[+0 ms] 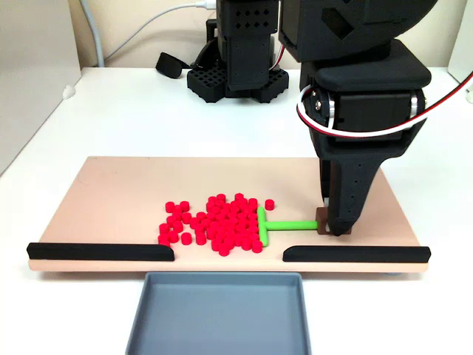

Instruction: Gather the left side granules

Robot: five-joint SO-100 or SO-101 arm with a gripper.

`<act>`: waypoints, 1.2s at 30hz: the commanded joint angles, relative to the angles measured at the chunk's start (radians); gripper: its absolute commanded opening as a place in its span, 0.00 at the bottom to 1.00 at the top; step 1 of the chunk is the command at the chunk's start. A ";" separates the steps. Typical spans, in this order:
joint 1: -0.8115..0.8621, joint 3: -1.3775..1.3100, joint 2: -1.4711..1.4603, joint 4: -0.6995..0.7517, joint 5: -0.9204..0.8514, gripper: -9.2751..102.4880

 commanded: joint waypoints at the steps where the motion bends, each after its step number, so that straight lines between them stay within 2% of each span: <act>1: 0.015 -0.006 0.006 0.000 -0.011 0.08; 36: -0.035 0.017 0.114 0.003 0.012 0.08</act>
